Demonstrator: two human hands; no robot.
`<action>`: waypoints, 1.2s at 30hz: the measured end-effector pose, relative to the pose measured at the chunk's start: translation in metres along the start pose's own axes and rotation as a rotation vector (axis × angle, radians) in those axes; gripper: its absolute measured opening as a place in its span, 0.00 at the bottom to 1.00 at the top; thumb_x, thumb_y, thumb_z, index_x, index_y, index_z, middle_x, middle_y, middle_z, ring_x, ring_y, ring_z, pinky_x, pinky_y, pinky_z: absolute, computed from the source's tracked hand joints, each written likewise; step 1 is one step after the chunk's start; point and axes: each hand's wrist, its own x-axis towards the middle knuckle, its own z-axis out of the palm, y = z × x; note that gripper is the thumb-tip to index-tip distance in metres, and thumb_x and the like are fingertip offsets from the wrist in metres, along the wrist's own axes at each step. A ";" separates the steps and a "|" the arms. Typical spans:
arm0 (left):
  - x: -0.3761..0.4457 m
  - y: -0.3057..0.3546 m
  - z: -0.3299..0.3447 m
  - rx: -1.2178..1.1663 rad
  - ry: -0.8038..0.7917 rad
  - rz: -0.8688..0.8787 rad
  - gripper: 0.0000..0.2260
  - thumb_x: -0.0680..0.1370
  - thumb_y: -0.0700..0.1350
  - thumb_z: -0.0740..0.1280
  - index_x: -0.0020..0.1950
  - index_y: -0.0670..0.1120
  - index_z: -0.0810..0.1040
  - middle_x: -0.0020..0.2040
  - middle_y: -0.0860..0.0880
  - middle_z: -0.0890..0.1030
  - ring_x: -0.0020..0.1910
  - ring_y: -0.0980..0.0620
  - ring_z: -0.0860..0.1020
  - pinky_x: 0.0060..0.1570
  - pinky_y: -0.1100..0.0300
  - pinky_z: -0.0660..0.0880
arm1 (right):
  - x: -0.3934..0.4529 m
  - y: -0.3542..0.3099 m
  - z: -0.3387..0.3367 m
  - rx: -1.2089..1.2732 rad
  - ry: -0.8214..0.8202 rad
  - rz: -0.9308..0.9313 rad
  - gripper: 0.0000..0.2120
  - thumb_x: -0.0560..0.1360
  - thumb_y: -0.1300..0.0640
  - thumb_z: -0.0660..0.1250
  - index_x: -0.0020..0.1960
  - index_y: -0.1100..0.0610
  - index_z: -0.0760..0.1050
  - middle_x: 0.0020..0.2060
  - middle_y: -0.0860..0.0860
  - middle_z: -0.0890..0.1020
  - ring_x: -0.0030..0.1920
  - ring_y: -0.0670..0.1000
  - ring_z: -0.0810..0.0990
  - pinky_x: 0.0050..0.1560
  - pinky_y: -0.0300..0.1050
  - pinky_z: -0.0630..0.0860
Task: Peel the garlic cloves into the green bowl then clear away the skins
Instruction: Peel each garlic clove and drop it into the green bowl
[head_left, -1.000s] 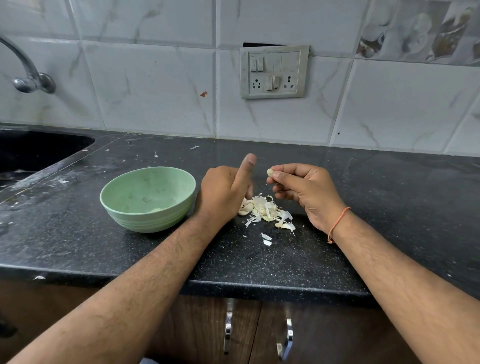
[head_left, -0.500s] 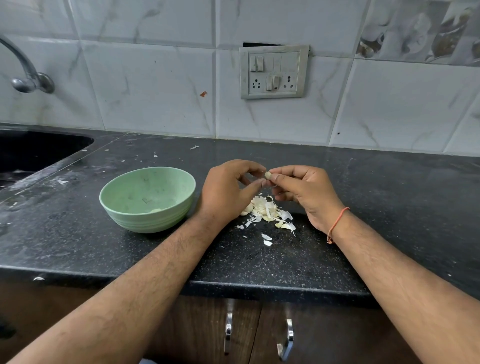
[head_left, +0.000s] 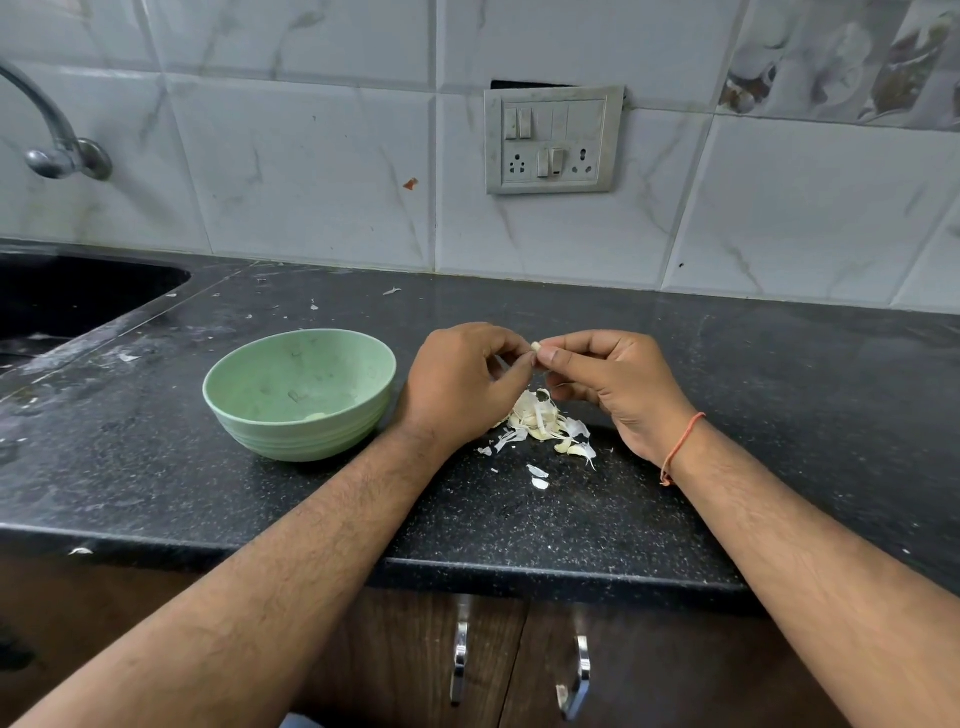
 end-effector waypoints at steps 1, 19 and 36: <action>0.000 -0.001 0.001 -0.004 -0.008 0.001 0.02 0.77 0.48 0.76 0.47 0.52 0.88 0.40 0.58 0.85 0.39 0.59 0.82 0.41 0.63 0.79 | 0.000 0.000 0.000 -0.010 -0.002 -0.003 0.06 0.76 0.63 0.78 0.52 0.62 0.88 0.43 0.58 0.88 0.43 0.55 0.84 0.46 0.49 0.84; 0.003 -0.005 0.007 -0.013 0.053 -0.118 0.11 0.79 0.51 0.73 0.39 0.50 0.77 0.33 0.57 0.78 0.32 0.57 0.76 0.34 0.59 0.72 | 0.001 -0.001 0.000 -0.062 0.054 -0.006 0.07 0.76 0.61 0.78 0.52 0.64 0.87 0.45 0.62 0.88 0.42 0.55 0.84 0.51 0.55 0.83; 0.002 -0.002 0.002 0.029 -0.038 -0.057 0.06 0.81 0.52 0.74 0.56 0.57 0.89 0.44 0.62 0.88 0.37 0.70 0.80 0.38 0.74 0.72 | 0.000 0.000 0.000 -0.228 0.032 -0.130 0.07 0.74 0.63 0.80 0.51 0.59 0.88 0.42 0.60 0.88 0.40 0.54 0.84 0.52 0.59 0.84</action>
